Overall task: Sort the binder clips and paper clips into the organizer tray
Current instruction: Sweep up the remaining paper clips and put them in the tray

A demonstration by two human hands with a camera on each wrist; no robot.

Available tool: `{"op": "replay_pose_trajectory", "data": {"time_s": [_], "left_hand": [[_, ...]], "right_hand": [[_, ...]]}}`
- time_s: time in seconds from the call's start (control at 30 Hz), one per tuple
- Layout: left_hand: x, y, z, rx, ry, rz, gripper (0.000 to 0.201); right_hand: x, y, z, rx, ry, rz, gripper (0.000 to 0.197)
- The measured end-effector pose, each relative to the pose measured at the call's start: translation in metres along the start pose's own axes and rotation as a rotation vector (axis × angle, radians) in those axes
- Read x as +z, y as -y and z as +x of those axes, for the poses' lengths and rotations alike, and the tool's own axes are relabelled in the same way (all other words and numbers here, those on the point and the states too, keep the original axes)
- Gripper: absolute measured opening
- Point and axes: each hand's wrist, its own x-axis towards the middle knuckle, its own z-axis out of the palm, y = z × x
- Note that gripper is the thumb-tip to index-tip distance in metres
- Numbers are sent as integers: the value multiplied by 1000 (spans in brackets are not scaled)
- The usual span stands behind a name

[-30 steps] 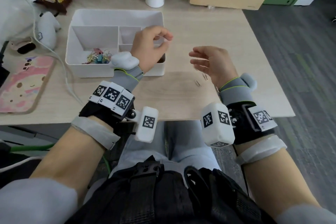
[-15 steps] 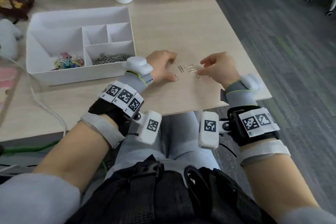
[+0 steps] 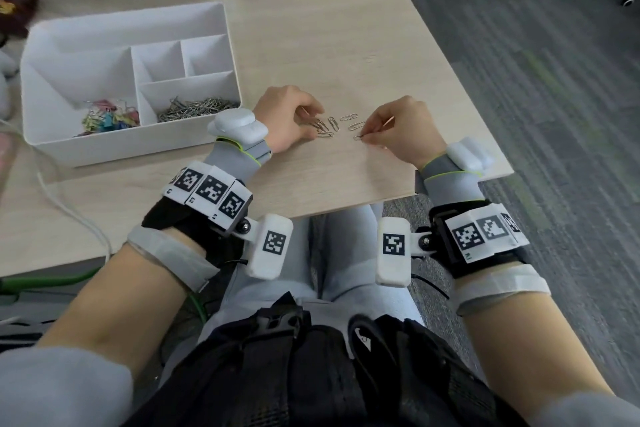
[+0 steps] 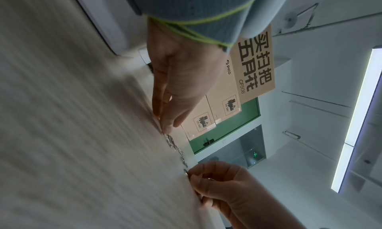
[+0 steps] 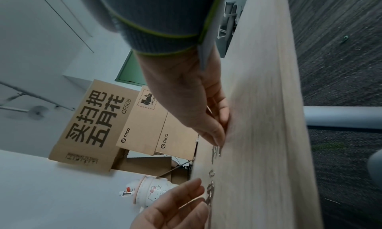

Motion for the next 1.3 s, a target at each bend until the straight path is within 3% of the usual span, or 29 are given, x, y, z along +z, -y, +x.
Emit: {"op": "replay_pose_trajectory", "data": {"time_s": [0.13,0.27,0.4,0.73,0.97,1.3], "left_hand": [[-3,0,3,10,55,4,36],[-2,-8,6,19,119,1,45],[-1,-15,14,41,155,43,43],[-1,-17,31,48,230,113,6],[-1,-23,32,30,315,302,19],[2,-27,27,61,332,461,22]], "right_hand": [[5,7,7,-83,-30,-45,13],[8,10,17,-76,-37,-45,34],[6,14,23,-66,-9,-75,23],[2,24,28,-59,86,-218,17],[5,29,26,-94,169,-391,21],[5,26,20,-184,198,-412,23]]}}
